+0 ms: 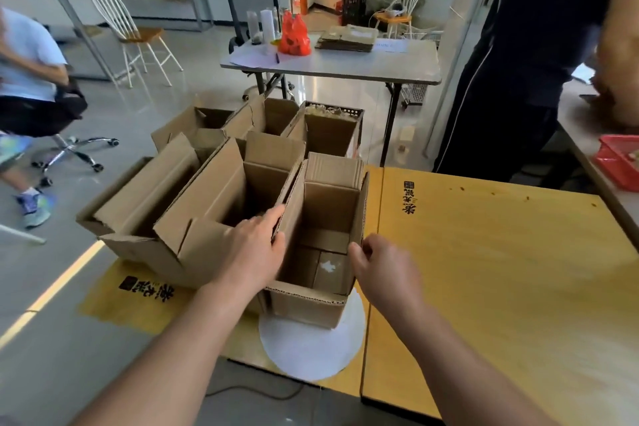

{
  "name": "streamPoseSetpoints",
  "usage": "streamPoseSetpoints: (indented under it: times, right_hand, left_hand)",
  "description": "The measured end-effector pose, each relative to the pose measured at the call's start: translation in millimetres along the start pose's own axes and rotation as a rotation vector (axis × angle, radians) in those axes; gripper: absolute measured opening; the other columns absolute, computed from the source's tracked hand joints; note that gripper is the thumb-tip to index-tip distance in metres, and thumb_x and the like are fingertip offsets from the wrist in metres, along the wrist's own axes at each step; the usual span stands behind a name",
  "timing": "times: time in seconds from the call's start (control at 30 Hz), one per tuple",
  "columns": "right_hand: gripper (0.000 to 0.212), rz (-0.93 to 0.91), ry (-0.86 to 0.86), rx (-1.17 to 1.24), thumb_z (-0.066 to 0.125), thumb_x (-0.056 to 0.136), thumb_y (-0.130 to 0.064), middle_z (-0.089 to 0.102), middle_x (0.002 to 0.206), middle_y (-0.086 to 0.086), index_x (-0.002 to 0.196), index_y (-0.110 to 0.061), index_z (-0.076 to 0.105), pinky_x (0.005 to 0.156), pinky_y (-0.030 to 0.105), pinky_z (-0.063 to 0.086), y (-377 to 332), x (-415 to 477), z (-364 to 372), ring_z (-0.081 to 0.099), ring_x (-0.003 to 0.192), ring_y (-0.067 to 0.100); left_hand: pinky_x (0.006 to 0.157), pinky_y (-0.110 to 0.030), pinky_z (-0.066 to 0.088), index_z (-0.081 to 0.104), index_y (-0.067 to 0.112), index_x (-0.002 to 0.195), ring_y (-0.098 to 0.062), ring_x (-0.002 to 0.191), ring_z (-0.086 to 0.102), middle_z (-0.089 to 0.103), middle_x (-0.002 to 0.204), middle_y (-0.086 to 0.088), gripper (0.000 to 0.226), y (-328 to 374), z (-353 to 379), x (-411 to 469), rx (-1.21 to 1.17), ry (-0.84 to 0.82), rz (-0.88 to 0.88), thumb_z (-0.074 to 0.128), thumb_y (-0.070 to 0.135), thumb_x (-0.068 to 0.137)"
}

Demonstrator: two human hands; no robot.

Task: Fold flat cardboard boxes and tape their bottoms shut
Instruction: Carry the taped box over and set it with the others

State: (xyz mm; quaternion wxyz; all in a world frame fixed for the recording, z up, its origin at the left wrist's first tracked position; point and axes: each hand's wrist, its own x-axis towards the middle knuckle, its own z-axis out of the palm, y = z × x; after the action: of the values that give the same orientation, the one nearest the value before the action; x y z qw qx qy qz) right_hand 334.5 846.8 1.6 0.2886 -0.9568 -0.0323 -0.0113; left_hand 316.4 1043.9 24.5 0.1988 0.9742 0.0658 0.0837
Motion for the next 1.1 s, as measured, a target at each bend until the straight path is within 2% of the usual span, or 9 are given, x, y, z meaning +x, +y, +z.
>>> streamPoseSetpoints:
  times: [0.1, 0.2, 0.3, 0.47, 0.6, 0.77, 0.9, 1.0, 1.1]
  right_hand:
    - [0.031, -0.014, 0.023, -0.041, 0.042, 0.094, -0.046, 0.046, 0.056, -0.004, 0.085, -0.017, 0.048, 0.043, 0.027, 0.025, -3, -1, 8, 0.048, 0.057, 0.026]
    - [0.032, -0.002, 0.04, -0.034, 0.04, 0.093, -0.051, 0.049, 0.058, -0.006, 0.089, -0.02, 0.046, 0.045, 0.027, 0.03, -8, -6, 14, 0.052, 0.057, 0.023]
    - [0.04, 0.056, 0.028, -0.065, 0.036, 0.092, -0.058, 0.061, 0.071, -0.002, 0.097, -0.02, 0.048, 0.058, 0.031, 0.045, -15, -7, 15, 0.059, 0.069, 0.023]
    - [0.059, 0.146, 0.042, -0.177, 0.023, 0.09, -0.07, 0.067, 0.09, 0.0, 0.105, -0.021, 0.053, 0.062, 0.03, 0.044, -24, -16, 11, 0.06, 0.08, 0.023]
    - [0.058, 0.229, 0.119, -0.216, 0.021, 0.091, -0.066, 0.065, 0.097, 0.002, 0.106, -0.023, 0.056, 0.055, 0.028, 0.035, -30, -30, 0, 0.054, 0.076, 0.021]
    - [0.033, 0.249, 0.27, -0.235, 0.048, 0.094, -0.048, 0.059, 0.118, -0.007, 0.116, -0.027, 0.06, 0.063, 0.027, 0.036, -19, -67, -30, 0.061, 0.092, 0.019]
    - [0.033, 0.32, 0.315, -0.3, 0.052, 0.093, -0.042, 0.056, 0.12, -0.008, 0.122, -0.028, 0.056, 0.064, 0.028, 0.04, -2, -103, -52, 0.061, 0.094, 0.017]
    - [0.037, 0.429, 0.343, -0.337, 0.053, 0.093, -0.042, 0.055, 0.124, -0.007, 0.126, -0.028, 0.051, 0.075, 0.035, 0.052, 16, -133, -64, 0.061, 0.1, 0.017]
    - [0.039, 0.519, 0.362, -0.334, 0.053, 0.093, -0.039, 0.054, 0.127, -0.004, 0.129, -0.025, 0.05, 0.083, 0.037, 0.051, 39, -167, -75, 0.059, 0.106, 0.017]
  left_hand:
    - [0.099, -0.049, 0.04, 0.008, 0.027, 0.153, -0.021, 0.097, 0.054, 0.061, 0.104, -0.003, 0.07, -4, -2, 5, 0.038, -0.028, -0.021, 0.048, 0.02, 0.097]
    - [0.107, -0.046, 0.031, 0.012, 0.023, 0.153, -0.021, 0.119, 0.05, 0.055, 0.133, -0.002, 0.062, -8, -5, 9, 0.083, -0.067, -0.041, 0.043, 0.023, 0.099]
    - [0.106, -0.045, 0.03, 0.011, 0.023, 0.153, -0.021, 0.124, 0.048, 0.05, 0.14, -0.001, 0.064, -13, -4, 9, 0.064, -0.091, 0.004, 0.044, 0.027, 0.098]
    - [0.107, -0.046, 0.028, 0.001, 0.022, 0.153, -0.022, 0.13, 0.041, 0.043, 0.145, -0.002, 0.076, -28, -15, 14, 0.099, -0.212, 0.146, 0.041, 0.049, 0.094]
    - [0.111, -0.041, 0.026, 0.017, 0.022, 0.152, -0.021, 0.139, 0.032, 0.033, 0.154, -0.001, 0.071, -25, -31, 18, -0.007, -0.12, 0.279, 0.041, 0.053, 0.093]
    - [0.101, -0.042, 0.038, 0.052, 0.012, 0.135, -0.026, 0.125, 0.05, 0.056, 0.135, -0.007, 0.047, 16, -35, 8, -0.234, 0.015, 0.484, 0.049, 0.036, 0.095]
    - [0.098, -0.04, 0.04, 0.055, 0.009, 0.132, -0.027, 0.119, 0.053, 0.06, 0.129, -0.01, 0.045, 63, -21, -16, -0.274, -0.056, 0.644, 0.054, 0.032, 0.094]
    - [0.099, -0.038, 0.037, 0.053, 0.01, 0.134, -0.026, 0.12, 0.05, 0.059, 0.13, -0.008, 0.046, 95, -2, -42, -0.262, -0.122, 0.762, 0.056, 0.032, 0.093]
    - [0.099, -0.036, 0.034, 0.05, 0.014, 0.136, -0.024, 0.122, 0.045, 0.054, 0.134, -0.003, 0.048, 128, 21, -66, -0.238, -0.215, 0.866, 0.054, 0.036, 0.093]
